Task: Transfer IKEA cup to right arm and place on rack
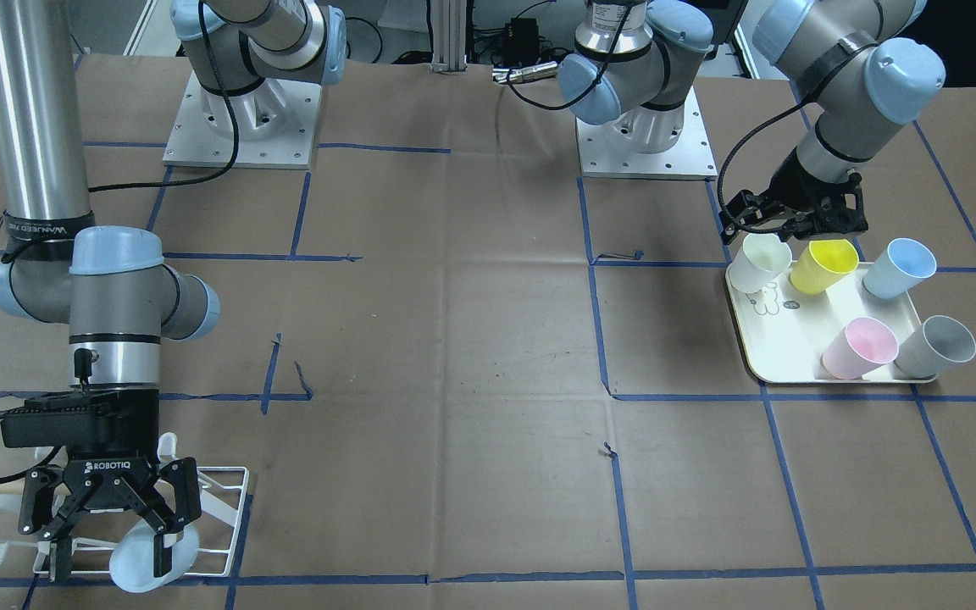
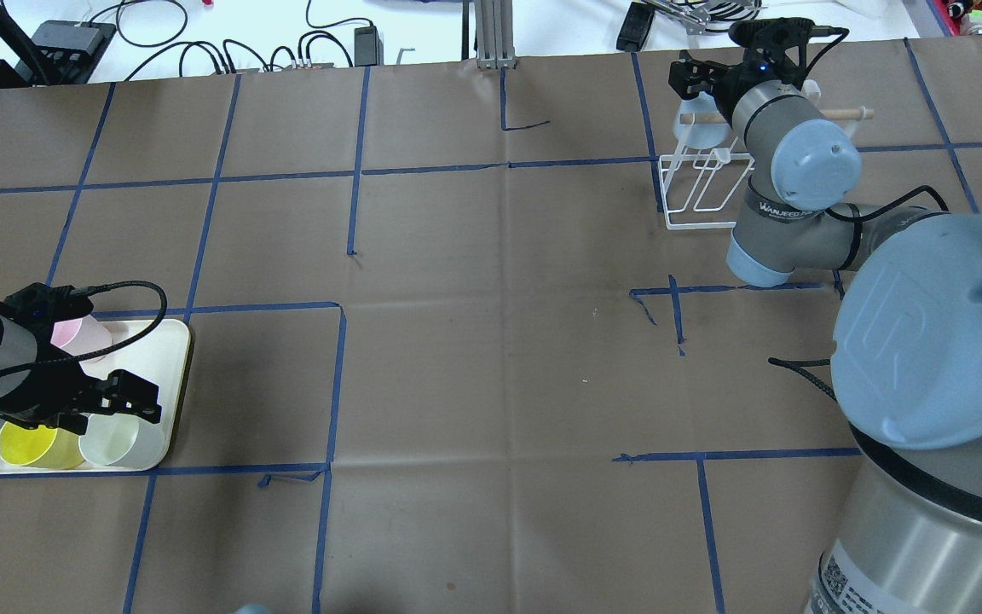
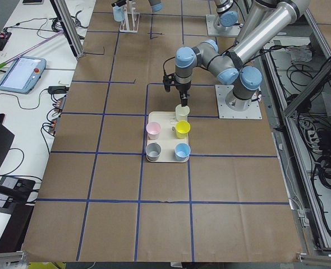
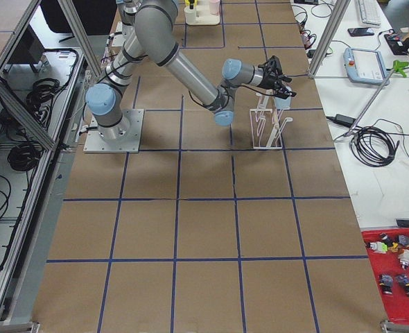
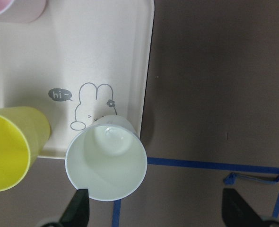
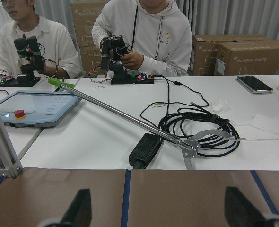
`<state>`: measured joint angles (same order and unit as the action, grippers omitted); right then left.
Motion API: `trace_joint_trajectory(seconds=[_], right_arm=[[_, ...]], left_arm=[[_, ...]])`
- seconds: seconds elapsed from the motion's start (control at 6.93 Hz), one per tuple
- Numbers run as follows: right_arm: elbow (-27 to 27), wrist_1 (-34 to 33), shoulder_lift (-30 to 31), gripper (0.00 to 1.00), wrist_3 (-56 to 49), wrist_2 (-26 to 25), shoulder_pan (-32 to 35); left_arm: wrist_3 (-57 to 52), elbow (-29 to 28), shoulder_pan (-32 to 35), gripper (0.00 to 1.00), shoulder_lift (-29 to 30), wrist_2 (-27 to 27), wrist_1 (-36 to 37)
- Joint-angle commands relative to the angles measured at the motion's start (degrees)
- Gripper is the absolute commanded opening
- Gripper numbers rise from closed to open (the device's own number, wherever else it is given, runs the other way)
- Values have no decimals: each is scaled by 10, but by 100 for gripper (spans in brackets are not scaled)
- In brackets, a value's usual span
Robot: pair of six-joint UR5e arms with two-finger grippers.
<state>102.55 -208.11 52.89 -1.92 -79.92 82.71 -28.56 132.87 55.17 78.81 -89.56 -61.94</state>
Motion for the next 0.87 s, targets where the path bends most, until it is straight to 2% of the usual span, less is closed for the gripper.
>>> trace_joint_trajectory(seconds=[0.0, 0.29, 0.43, 0.58, 0.72], right_arm=[[-2, 4, 3, 100, 0, -1, 0], [-6, 5, 19, 100, 2, 6, 1], [-8, 5, 53, 100, 6, 12, 4], [-3, 10, 80, 100, 6, 48, 6], [-1, 32, 111, 100, 19, 97, 17]], left_arm=[[-2, 22, 0, 99, 26, -1, 59], [-7, 25, 0, 99, 67, -6, 98], [-13, 27, 0, 99, 56, -8, 98], [-17, 26, 0, 81, 49, -8, 94], [-15, 26, 0, 44, 55, -8, 85]])
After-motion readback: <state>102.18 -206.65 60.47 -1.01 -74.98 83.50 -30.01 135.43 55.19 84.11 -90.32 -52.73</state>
